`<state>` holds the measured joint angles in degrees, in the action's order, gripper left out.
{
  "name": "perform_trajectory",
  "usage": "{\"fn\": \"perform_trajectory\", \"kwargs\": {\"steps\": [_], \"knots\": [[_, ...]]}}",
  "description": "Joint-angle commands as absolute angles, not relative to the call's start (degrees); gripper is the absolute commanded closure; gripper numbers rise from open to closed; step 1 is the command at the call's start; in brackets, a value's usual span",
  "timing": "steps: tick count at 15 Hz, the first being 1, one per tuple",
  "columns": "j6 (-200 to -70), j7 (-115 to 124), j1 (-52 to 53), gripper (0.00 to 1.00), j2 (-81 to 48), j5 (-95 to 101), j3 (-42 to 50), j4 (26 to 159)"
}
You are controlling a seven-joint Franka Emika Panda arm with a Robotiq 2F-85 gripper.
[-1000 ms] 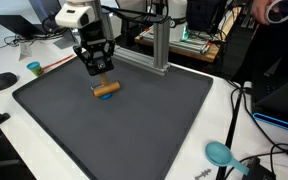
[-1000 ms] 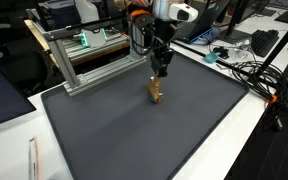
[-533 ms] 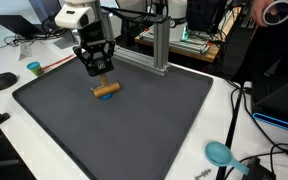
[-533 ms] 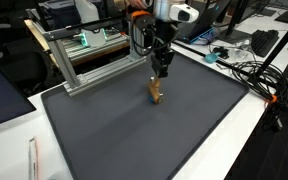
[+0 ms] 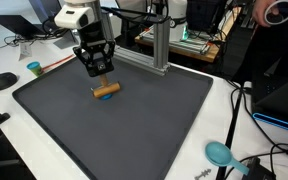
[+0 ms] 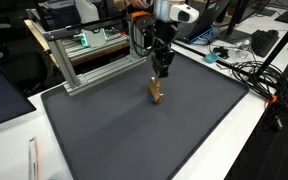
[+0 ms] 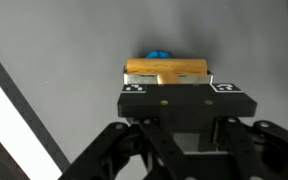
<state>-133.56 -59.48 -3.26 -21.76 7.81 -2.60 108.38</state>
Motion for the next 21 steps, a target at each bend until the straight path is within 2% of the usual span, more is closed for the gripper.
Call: {"fn": "perform_trajectory", "kwargs": {"steps": [1,13,21], "knots": [[-137.0,-62.0,-4.7,0.77,-26.2,5.1,-4.2,107.6],[-137.5,-64.6,-5.4,0.77,-26.2,2.9,-5.0,107.5],[-135.0,-63.1,-4.4,0.77,-26.8,8.3,-2.5,106.9]]}}
